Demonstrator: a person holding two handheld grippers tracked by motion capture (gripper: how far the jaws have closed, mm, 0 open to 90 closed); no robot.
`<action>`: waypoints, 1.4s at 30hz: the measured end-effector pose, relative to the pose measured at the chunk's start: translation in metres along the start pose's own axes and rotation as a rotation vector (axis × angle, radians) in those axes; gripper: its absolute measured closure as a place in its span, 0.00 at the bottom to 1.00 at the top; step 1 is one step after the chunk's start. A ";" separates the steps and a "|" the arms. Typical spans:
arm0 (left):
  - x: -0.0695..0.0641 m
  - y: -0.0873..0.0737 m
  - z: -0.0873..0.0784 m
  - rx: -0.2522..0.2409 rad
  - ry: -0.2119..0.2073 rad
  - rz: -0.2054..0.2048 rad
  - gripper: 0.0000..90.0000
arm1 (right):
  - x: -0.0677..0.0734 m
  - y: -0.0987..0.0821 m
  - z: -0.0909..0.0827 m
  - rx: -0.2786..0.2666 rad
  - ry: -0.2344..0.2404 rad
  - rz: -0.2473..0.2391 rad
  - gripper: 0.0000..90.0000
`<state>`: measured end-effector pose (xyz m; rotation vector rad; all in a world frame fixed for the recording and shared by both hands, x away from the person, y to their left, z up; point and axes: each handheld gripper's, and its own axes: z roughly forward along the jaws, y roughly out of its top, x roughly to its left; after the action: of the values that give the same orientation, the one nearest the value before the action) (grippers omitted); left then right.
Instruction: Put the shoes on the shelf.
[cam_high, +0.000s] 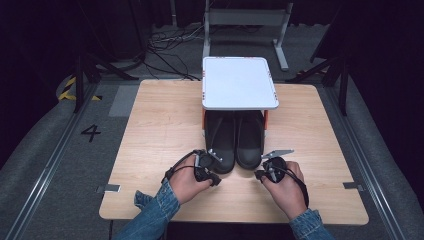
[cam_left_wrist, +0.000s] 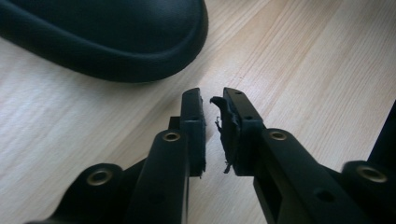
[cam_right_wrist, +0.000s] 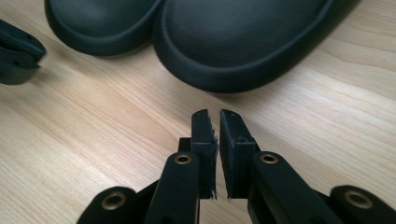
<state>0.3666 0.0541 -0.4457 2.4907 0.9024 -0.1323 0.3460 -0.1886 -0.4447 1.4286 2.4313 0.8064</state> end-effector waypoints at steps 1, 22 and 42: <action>-0.001 0.002 0.001 0.009 0.003 0.008 0.91 | 0.002 0.001 0.001 0.006 0.003 0.004 0.95; 0.002 0.023 0.011 0.006 0.066 -0.040 0.96 | -0.001 0.019 0.018 0.053 0.048 0.052 0.95; 0.040 0.053 0.009 -0.073 0.088 -0.136 0.96 | -0.024 0.063 0.034 0.093 0.004 0.093 0.96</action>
<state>0.4318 0.0379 -0.4414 2.3837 1.0937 -0.0343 0.4199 -0.1730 -0.4408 1.5859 2.4502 0.7245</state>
